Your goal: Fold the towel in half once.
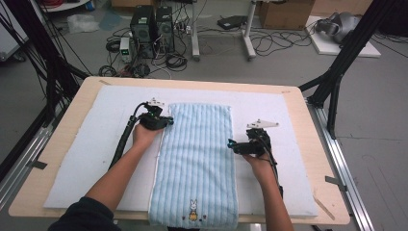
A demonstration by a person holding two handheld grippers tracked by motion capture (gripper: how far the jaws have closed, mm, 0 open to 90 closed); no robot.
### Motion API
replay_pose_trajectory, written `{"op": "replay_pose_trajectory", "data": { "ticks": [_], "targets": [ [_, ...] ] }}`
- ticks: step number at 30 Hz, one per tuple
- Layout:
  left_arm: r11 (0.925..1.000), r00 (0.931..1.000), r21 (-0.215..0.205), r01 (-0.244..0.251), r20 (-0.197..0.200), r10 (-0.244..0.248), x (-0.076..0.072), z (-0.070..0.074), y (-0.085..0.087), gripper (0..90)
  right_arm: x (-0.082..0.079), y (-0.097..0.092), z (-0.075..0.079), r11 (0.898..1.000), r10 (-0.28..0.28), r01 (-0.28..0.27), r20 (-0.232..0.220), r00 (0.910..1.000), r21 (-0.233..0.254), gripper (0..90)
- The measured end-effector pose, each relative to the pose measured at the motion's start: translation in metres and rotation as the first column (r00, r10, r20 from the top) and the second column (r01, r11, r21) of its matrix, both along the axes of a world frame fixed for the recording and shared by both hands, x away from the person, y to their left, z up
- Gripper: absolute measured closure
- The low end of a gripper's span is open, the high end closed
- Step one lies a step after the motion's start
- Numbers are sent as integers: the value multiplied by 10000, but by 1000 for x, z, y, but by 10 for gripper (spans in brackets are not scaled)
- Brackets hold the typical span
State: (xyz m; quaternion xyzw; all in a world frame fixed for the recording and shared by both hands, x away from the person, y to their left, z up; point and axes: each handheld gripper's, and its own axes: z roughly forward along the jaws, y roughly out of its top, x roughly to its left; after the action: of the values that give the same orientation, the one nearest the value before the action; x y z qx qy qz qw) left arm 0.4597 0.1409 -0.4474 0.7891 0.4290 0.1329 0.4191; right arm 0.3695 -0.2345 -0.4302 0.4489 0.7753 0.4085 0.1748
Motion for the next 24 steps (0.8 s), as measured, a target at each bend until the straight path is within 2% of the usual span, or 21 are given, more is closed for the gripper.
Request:
{"op": "replay_pose_trajectory", "data": {
  "ticks": [3,5,7,9,12,14,17,20,22,24],
  "targets": [
    [9997,10000,-250,-28,6,28,1,0,2,855,20,8,-1,9999,65,-68,-343,9994,-89,198],
    [9995,10000,-315,-42,-8,42,2,0,3,856,34,14,-1,9994,-14,-3,-520,9986,-338,230],
    [9992,10000,-402,-47,-21,46,2,0,4,857,46,19,-2,9990,-18,-12,-669,9978,-453,314],
    [9991,10000,-419,-50,-11,50,2,-1,5,857,56,22,-2,9981,-267,227,-691,9973,-570,369],
    [9987,10000,-513,-76,-42,74,3,0,7,857,69,23,-7,9949,-582,488,-1073,9925,-881,399],
    [9986,10000,-528,-41,-32,40,3,-1,7,857,75,25,-9,9928,-738,618,-1185,9902,-1024,423],
    [9985,10000,-547,1,-79,-6,4,-2,8,857,77,30,-10,9895,-763,617,-1094,9911,-1309,487],
    [9982,9999,-592,0,-141,-8,4,-3,9,860,78,33,-10,9884,-531,388,-950,9941,-1465,619],
    [9979,9998,-645,-5,-184,-7,4,-3,9,861,79,35,-9,9902,-312,165,-1044,9940,-1385,756],
    [9979,9998,-643,-19,-209,5,5,-4,10,862,80,39,-8,9888,-167,2,-1093,9939,-1492,830]
  ]
}}
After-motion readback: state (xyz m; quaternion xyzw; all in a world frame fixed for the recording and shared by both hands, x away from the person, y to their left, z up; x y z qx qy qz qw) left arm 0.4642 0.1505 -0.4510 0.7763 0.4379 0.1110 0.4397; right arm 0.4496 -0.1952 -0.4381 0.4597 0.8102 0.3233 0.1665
